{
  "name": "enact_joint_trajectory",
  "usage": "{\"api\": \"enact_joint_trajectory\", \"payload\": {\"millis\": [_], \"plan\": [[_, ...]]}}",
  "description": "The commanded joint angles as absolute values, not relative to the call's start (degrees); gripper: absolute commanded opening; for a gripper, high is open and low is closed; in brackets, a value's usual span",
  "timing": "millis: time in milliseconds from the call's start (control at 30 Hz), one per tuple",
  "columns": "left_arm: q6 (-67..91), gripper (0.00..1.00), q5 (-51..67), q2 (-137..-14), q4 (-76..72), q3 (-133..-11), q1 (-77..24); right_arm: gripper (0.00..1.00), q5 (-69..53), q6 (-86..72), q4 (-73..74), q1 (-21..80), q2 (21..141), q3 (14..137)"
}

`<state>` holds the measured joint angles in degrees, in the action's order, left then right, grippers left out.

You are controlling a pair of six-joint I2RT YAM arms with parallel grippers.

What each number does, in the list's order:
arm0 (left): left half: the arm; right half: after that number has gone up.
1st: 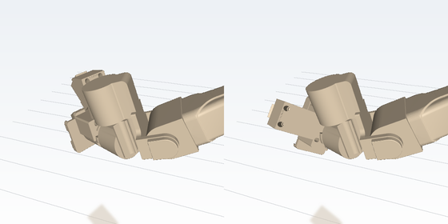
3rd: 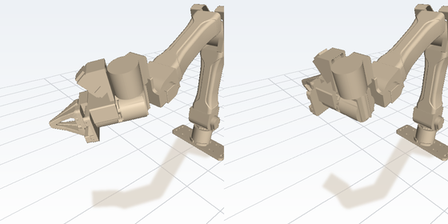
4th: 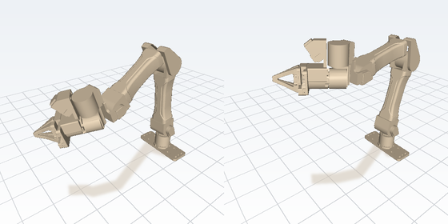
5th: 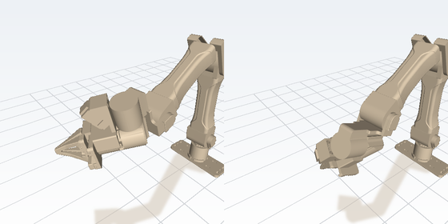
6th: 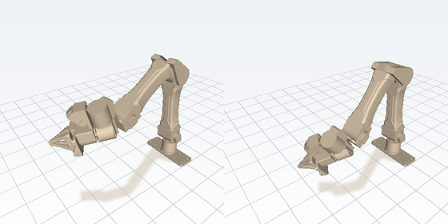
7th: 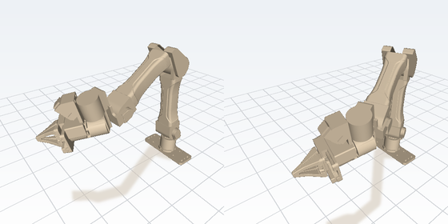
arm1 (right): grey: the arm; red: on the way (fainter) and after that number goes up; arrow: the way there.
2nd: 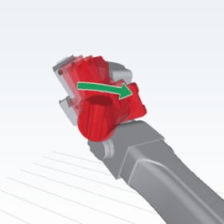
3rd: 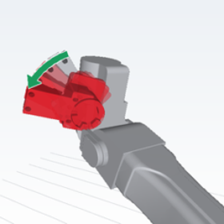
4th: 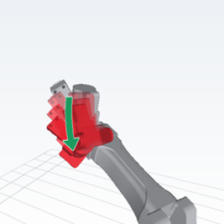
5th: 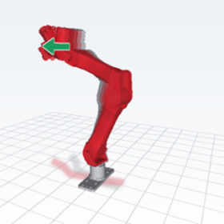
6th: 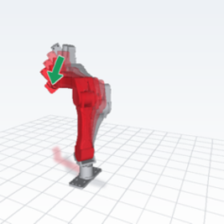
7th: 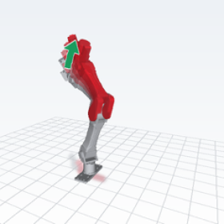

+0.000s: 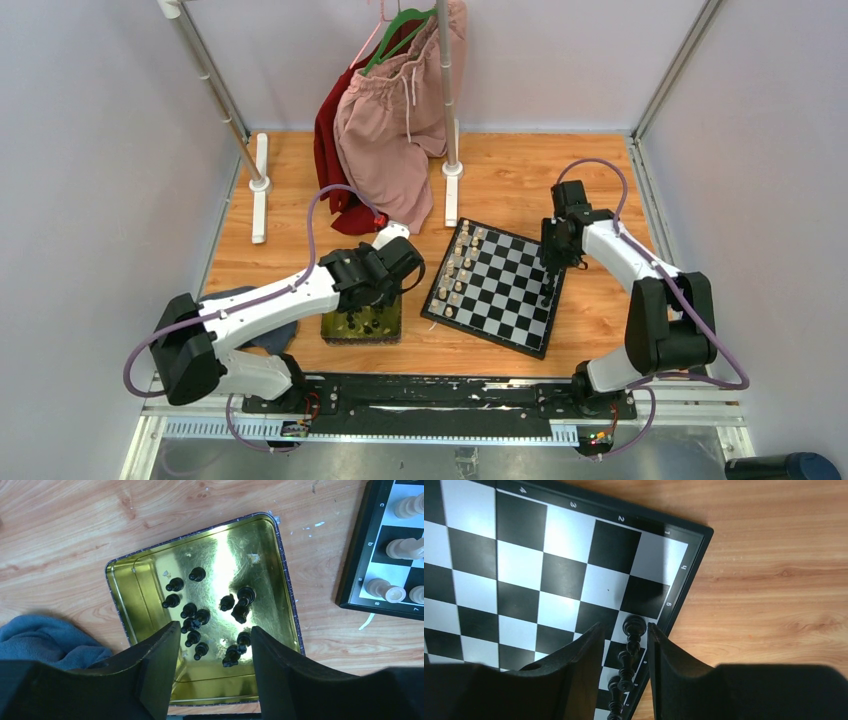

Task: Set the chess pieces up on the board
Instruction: Place the chess piece on the chessboard, then pick up the chess piece from the storage box.

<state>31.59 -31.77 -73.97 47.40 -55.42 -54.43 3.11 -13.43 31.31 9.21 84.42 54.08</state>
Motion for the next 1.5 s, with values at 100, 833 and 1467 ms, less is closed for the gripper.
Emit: {"api": "enact_joint_trajectory", "payload": {"millis": [100,833,1467], "plan": [[32.6,0.54,-29.8,-76.8,43.5,-52.9,-54.0,0.42,3.1,-14.1,33.1,8.1,83.2,59.4],[31.9,0.49,-21.3,-84.6,33.8,-49.3,-49.6,0.42,4.0,-13.5,33.1,8.1,80.7,61.3],[31.2,0.22,-20.0,-85.7,32.0,-48.5,-47.2,0.41,4.4,-13.8,32.6,8.1,79.9,60.3]]}}
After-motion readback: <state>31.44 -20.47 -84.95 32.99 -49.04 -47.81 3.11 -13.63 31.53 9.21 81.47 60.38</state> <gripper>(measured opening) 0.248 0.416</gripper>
